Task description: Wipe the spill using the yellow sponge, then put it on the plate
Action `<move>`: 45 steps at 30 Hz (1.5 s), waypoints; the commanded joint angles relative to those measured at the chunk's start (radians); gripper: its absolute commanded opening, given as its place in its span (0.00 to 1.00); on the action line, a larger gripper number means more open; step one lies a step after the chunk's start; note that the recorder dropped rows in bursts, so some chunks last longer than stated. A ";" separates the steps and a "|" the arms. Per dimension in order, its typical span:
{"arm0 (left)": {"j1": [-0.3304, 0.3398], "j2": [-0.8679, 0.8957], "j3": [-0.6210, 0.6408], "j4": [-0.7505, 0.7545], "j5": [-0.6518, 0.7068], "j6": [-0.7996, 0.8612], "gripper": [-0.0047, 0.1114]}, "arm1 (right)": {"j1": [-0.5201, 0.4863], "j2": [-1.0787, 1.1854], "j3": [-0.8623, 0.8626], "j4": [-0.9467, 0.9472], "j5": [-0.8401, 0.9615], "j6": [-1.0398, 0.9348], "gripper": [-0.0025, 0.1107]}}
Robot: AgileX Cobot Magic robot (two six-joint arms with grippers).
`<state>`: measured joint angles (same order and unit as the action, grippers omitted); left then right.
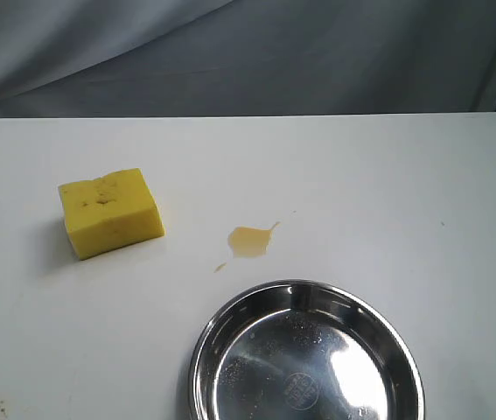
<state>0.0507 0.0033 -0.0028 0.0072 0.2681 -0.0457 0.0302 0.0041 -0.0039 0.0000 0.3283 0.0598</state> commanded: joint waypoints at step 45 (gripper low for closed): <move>0.003 -0.003 0.003 -0.007 -0.002 -0.003 0.04 | -0.009 -0.004 -0.002 0.122 -0.575 0.187 0.02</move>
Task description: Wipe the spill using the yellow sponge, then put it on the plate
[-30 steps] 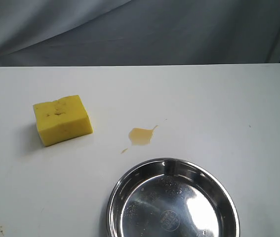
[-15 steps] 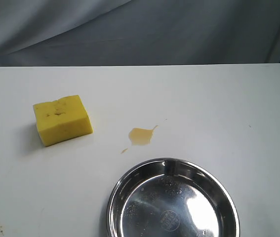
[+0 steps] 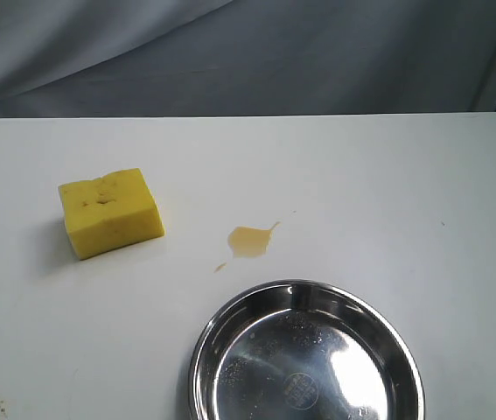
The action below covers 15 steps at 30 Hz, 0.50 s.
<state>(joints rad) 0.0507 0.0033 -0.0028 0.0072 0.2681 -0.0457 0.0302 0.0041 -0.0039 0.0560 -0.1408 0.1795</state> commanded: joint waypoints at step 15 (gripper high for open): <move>0.003 -0.003 0.003 -0.007 -0.002 -0.003 0.04 | 0.101 0.467 -0.535 0.118 0.606 -0.399 0.02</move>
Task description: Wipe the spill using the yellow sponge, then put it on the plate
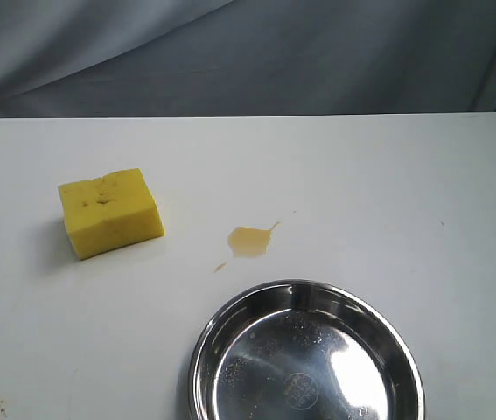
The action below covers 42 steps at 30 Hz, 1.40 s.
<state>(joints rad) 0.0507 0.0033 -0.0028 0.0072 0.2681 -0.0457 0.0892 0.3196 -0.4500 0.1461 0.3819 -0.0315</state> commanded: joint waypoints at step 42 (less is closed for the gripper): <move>0.003 -0.003 0.003 -0.007 -0.002 -0.003 0.04 | 0.566 2.023 -1.773 0.190 0.559 -0.319 0.10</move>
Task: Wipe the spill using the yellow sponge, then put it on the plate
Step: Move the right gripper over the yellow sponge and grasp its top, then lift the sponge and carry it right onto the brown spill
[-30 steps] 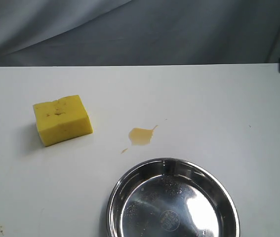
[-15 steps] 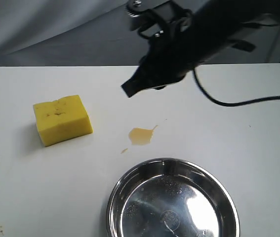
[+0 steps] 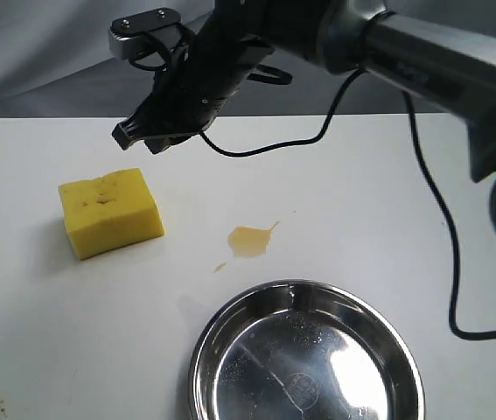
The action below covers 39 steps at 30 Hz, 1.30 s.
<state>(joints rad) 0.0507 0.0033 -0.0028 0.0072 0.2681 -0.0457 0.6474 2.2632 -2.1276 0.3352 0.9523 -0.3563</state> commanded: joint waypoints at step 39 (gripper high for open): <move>0.003 -0.003 0.003 -0.007 -0.002 -0.003 0.04 | -0.012 0.128 -0.130 0.066 0.011 -0.003 0.02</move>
<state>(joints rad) 0.0507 0.0033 -0.0028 0.0072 0.2681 -0.0457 0.6528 2.4628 -2.2514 0.4016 0.8909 -0.3469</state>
